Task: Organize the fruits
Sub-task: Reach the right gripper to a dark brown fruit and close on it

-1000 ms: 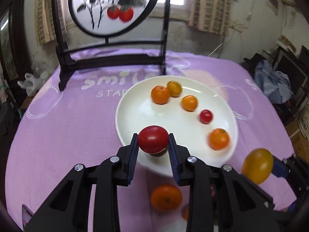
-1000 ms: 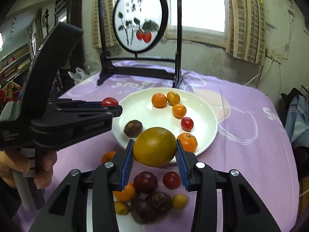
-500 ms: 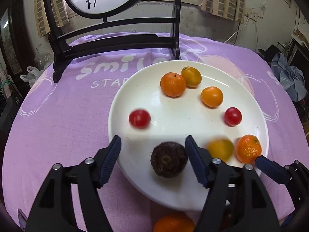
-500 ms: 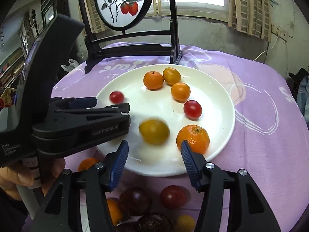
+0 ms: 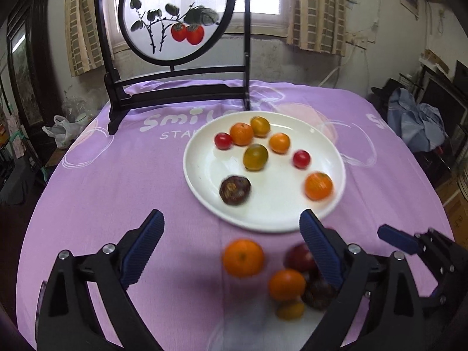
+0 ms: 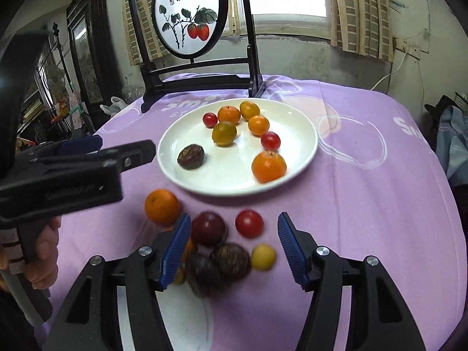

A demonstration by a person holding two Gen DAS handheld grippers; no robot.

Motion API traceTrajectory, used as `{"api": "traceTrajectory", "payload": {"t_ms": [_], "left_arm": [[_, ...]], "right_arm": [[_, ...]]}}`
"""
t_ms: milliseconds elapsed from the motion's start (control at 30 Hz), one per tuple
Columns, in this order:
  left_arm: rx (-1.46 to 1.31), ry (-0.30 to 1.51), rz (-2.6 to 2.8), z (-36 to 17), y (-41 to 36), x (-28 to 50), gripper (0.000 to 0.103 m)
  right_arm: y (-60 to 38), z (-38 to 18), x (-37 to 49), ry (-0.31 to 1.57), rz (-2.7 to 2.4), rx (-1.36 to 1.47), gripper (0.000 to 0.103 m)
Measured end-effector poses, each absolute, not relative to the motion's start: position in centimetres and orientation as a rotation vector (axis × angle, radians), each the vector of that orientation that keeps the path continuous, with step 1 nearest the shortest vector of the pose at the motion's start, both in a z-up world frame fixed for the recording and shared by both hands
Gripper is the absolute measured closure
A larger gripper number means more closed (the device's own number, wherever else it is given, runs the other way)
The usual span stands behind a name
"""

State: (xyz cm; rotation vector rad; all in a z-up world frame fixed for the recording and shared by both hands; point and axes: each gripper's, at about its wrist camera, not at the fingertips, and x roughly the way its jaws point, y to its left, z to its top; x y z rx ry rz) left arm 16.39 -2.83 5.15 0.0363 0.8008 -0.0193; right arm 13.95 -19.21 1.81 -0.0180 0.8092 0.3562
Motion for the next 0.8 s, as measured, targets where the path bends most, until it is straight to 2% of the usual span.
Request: {"api": "traceTrajectory", "payload": {"t_ms": [333,667,800], "left_arm": [[0.042,0.879,-0.077,0.6,-2.7,10.2,0.010],[0.015,0.889,-0.032,-1.9,1.5,10.5,0.010],[-0.096,0.911,-0.070,-1.7,3.1,10.7,0.010]], "right_arm": [[-19.0,0.1,7.6,0.841,0.355,-0.088,0.036],[-17.4,-4.0,6.2,0.955,0.304,-0.146,0.035],[-16.5,-4.4,6.8,0.955,0.282,-0.176,0.034]]}}
